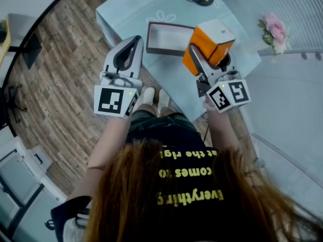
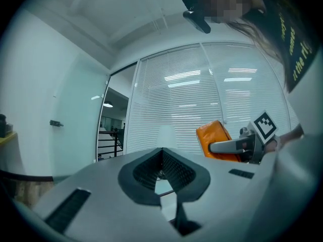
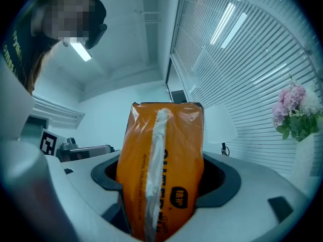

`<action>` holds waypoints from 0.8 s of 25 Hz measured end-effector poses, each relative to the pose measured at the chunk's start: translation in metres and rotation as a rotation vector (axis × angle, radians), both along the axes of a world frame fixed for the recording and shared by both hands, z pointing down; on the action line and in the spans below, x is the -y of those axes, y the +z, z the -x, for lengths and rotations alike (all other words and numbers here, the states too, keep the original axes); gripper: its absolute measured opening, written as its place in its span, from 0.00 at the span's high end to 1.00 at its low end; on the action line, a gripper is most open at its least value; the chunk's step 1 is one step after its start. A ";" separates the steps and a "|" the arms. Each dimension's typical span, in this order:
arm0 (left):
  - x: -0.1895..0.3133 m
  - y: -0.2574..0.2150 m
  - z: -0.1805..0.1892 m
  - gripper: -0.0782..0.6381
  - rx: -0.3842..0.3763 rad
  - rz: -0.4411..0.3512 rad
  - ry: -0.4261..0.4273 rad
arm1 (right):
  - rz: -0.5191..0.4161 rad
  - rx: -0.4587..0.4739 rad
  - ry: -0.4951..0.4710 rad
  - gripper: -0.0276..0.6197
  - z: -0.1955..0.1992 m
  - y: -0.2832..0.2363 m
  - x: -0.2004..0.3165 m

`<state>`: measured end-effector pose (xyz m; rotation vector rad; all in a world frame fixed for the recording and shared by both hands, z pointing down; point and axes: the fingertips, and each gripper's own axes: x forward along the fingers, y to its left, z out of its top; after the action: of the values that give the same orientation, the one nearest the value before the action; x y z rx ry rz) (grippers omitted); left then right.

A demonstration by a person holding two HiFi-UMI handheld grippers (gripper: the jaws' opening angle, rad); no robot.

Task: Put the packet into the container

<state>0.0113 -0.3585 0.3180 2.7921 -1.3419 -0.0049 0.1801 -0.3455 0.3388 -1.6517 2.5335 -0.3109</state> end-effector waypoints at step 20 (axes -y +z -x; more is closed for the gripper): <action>0.028 0.009 0.020 0.89 -0.020 0.009 0.022 | 0.200 -0.506 -0.404 0.37 0.032 0.089 0.082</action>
<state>-0.0084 -0.3863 0.3266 2.7910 -1.3038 -0.0254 0.1481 -0.4276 0.4274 -1.4007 3.3221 -0.1972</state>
